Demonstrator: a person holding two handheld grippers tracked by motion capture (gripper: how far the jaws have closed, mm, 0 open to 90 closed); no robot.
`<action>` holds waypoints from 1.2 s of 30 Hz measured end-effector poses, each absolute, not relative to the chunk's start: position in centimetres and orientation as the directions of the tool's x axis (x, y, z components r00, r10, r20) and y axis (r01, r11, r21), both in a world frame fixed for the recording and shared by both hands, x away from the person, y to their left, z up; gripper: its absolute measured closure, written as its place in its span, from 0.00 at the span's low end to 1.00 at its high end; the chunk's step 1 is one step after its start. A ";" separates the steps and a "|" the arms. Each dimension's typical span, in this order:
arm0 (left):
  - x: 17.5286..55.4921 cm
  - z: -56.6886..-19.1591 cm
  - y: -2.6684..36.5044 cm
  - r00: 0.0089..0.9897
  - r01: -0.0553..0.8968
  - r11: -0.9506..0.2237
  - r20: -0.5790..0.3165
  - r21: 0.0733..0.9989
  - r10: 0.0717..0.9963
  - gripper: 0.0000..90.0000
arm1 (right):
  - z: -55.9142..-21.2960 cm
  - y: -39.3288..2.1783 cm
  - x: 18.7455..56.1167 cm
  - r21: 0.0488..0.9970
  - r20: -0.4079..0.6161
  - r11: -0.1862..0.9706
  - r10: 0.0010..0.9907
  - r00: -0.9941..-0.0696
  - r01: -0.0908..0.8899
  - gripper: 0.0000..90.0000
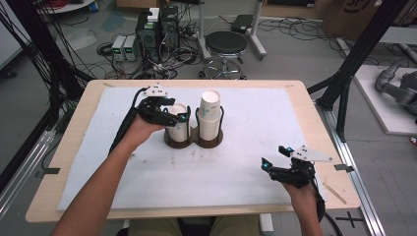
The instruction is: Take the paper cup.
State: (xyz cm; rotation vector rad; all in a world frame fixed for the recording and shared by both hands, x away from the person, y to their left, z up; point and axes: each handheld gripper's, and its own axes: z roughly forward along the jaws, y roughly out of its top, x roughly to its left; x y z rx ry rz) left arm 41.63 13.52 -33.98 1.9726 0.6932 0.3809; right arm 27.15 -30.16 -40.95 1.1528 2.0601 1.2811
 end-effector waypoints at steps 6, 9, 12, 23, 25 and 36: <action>41.9 -34.0 13.5 0.781 0.312 -0.371 -0.014 0.875 0.625 0.29 | -40.9 -30.2 27.1 0.883 0.055 0.217 0.835 -0.548 0.417 0.21; 41.9 -34.0 13.4 0.773 0.312 -0.375 -0.004 0.873 0.634 0.29 | -40.9 -30.2 27.1 0.883 0.051 0.219 0.834 -0.550 0.414 0.21; 41.9 -34.0 13.3 0.774 0.305 -0.388 0.011 0.870 0.634 0.30 | -40.9 -30.1 27.1 0.884 0.053 0.218 0.833 -0.551 0.414 0.21; 41.7 -34.0 13.0 0.770 0.276 -0.430 0.070 0.860 0.634 0.30 | -41.0 -30.2 27.2 0.883 0.049 0.222 0.832 -0.552 0.413 0.21; 41.7 -34.0 12.9 0.766 0.271 -0.434 0.081 0.859 0.638 0.29 | -41.0 -30.2 27.2 0.883 0.049 0.222 0.833 -0.552 0.414 0.21; 42.0 -34.4 12.7 0.762 0.288 -0.462 0.092 0.839 0.641 0.34 | -41.0 -30.1 27.2 0.880 0.045 0.230 0.831 -0.555 0.416 0.21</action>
